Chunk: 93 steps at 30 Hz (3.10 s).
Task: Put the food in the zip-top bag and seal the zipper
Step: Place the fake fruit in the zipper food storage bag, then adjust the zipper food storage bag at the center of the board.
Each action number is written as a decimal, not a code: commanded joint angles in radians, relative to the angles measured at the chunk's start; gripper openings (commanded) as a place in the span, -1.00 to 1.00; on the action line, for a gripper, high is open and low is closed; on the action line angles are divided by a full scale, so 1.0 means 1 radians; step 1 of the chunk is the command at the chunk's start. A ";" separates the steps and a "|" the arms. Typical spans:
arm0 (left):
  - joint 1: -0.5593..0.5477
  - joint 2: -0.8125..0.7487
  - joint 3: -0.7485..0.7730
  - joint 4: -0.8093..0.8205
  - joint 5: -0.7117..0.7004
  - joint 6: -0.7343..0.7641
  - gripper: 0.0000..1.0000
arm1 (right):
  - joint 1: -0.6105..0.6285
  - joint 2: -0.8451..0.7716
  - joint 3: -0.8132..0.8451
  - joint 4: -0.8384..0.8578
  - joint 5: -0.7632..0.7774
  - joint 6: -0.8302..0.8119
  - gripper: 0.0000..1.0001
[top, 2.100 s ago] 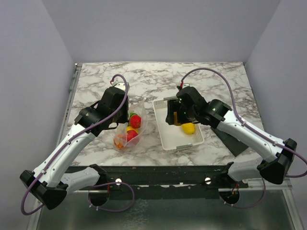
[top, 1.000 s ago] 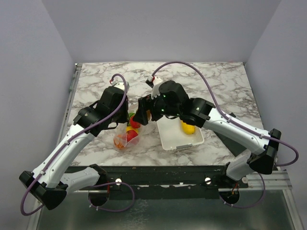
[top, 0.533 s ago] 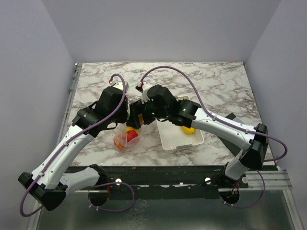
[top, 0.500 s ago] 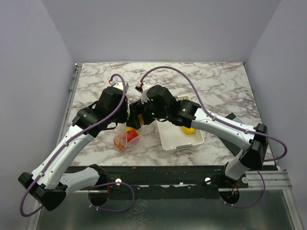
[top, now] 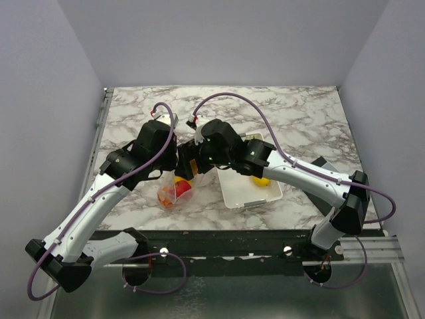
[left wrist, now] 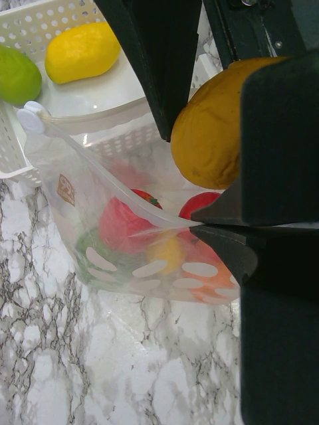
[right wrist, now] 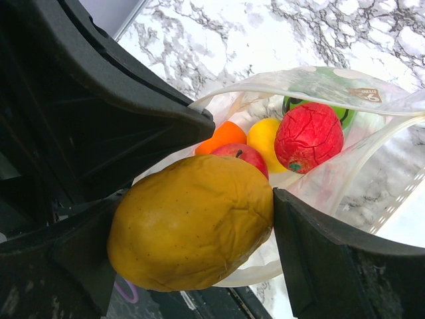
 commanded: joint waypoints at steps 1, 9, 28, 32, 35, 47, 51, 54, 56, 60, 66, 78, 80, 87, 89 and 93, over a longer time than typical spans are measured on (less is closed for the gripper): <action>0.000 -0.006 0.022 -0.014 0.013 -0.007 -1.00 | 0.007 -0.003 0.033 -0.035 0.029 -0.004 0.84; 0.000 -0.003 0.024 -0.015 0.011 -0.003 -1.00 | 0.007 -0.017 0.041 -0.034 0.047 -0.005 1.00; 0.000 0.006 0.020 -0.012 0.005 -0.005 -1.00 | 0.007 -0.204 -0.007 -0.172 0.321 0.133 0.90; 0.000 0.007 0.021 -0.012 0.005 -0.007 -1.00 | 0.007 -0.200 -0.022 -0.234 0.354 0.191 0.77; 0.000 0.007 0.022 -0.012 0.005 -0.009 -1.00 | 0.007 -0.192 -0.044 -0.259 0.363 0.256 0.64; 0.000 0.005 0.023 -0.012 0.008 -0.016 -1.00 | 0.005 -0.119 -0.119 -0.213 0.256 0.378 0.25; 0.000 0.005 0.021 -0.012 0.009 -0.019 -1.00 | 0.005 -0.082 -0.114 -0.211 0.241 0.397 0.11; 0.000 0.005 0.023 -0.013 0.011 -0.020 -1.00 | 0.005 -0.057 -0.097 -0.206 0.232 0.400 -0.07; 0.000 0.003 0.024 -0.013 0.010 -0.019 -1.00 | 0.005 -0.039 -0.081 -0.210 0.231 0.398 -0.22; 0.000 -0.003 0.029 -0.015 0.006 -0.014 -1.00 | 0.005 -0.022 -0.050 -0.227 0.244 0.382 -0.74; 0.000 -0.016 0.038 -0.034 -0.023 -0.003 -1.00 | 0.005 -0.038 0.023 -0.278 0.303 0.328 -0.99; 0.000 -0.033 -0.013 -0.034 -0.034 -0.003 -1.00 | 0.005 -0.016 0.240 -0.427 0.305 0.169 -0.99; 0.000 -0.036 -0.025 -0.025 -0.028 -0.006 -1.00 | 0.005 -0.011 0.256 -0.436 0.308 0.162 -0.99; 0.000 -0.033 -0.054 -0.008 -0.026 -0.006 -1.00 | 0.005 -0.023 0.121 -0.397 0.341 0.182 -0.99; 0.000 -0.035 -0.085 0.006 -0.046 -0.003 -1.00 | 0.002 -0.032 0.041 -0.362 0.348 0.199 -0.99; 0.000 -0.021 -0.167 0.020 -0.089 -0.010 -1.00 | -0.014 -0.031 -0.082 -0.327 0.340 0.237 -0.99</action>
